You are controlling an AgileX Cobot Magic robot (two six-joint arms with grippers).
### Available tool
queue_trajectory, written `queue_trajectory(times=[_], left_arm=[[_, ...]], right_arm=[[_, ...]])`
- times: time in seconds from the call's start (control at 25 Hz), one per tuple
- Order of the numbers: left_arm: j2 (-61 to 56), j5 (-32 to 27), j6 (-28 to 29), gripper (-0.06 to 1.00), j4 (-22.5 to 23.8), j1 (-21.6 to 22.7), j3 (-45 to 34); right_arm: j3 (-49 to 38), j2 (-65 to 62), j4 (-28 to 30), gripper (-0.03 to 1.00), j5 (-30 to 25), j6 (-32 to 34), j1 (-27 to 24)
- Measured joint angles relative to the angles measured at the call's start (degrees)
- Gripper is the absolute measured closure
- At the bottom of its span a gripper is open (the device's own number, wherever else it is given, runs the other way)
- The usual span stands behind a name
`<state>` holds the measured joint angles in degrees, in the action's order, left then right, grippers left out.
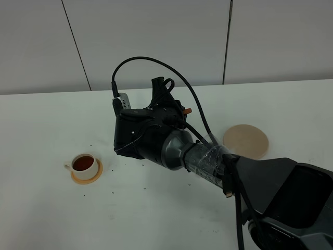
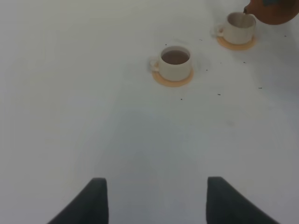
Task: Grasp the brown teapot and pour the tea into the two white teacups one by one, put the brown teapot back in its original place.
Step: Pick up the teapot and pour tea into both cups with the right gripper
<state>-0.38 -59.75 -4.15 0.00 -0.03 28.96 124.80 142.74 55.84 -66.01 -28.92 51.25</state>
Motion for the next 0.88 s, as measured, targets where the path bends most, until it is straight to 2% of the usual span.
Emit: queue_trajectory(times=[0.52,0.88], left_arm=[[0.0,0.0,0.0,0.41,0.0,0.0,0.0],[0.0,0.0,0.0,0.41,0.0,0.0,0.0]], right_arm=[[0.0,0.0,1.8,0.88,1.4,-0.4,0.0],[0.0,0.0,1.9,0.88,1.5,-4.6,0.0]])
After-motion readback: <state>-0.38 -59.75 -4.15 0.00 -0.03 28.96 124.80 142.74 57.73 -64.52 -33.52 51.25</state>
